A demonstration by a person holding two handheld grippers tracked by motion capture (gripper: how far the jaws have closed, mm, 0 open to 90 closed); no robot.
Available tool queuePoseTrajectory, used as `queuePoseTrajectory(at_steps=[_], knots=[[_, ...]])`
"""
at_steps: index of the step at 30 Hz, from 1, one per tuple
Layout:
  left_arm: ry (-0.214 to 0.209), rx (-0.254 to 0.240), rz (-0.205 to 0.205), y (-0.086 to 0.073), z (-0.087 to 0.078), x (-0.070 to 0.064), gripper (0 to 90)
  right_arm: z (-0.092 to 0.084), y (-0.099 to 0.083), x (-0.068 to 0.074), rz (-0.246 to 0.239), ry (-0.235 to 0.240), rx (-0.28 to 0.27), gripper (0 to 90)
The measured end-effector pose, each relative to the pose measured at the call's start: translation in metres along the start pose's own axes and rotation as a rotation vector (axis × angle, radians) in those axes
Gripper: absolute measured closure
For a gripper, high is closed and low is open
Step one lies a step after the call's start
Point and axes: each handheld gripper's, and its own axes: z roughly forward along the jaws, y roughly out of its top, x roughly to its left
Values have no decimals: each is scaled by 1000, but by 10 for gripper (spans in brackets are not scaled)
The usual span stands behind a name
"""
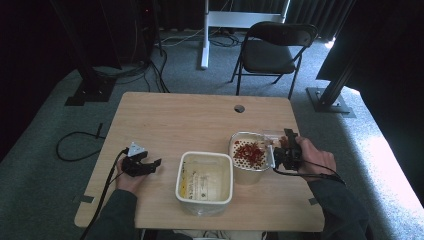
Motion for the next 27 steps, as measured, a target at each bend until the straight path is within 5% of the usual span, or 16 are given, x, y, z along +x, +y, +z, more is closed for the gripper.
queuePoseTrajectory(at_steps=[9,22,27], knots=[[-1,-1,-1,0,0,0,285,-3,7,-2,-115,-58,25,427],[-2,-1,-2,0,0,0,284,-3,16,-2,-244,-67,50,429],[-3,-2,-3,0,0,1,285,-2,15,-9,-239,-73,55,430]])
